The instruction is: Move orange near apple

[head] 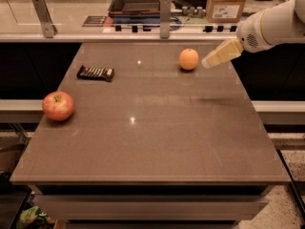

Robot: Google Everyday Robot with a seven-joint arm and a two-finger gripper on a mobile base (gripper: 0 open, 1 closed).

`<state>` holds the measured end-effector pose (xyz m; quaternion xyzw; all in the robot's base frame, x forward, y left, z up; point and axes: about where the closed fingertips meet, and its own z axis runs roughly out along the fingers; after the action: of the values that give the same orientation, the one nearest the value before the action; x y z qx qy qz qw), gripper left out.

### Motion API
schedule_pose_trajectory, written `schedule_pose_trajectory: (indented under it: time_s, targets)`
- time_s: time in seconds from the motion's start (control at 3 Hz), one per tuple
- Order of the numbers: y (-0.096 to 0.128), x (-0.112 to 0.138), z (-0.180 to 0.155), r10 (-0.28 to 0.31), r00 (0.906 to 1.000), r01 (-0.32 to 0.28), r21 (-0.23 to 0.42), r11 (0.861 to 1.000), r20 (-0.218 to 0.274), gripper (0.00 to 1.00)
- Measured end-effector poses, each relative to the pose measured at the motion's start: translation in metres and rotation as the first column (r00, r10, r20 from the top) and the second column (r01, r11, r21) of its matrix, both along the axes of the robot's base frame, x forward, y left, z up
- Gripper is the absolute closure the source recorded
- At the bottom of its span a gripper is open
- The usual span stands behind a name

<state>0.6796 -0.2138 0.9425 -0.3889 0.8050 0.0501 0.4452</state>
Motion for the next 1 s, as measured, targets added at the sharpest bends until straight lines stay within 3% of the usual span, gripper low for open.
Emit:
schedule_pose_trajectory:
  time_s: [0.33,1.0]
  targets:
    - [0.0129,0.032,-0.0238,0.062,0.9979,-0.06,0.076,0.995,-0.02,0.0]
    - [0.0143,0.0369,-0.0293,0.06,0.9976,-0.057,0.097,0.994,-0.034,0.0]
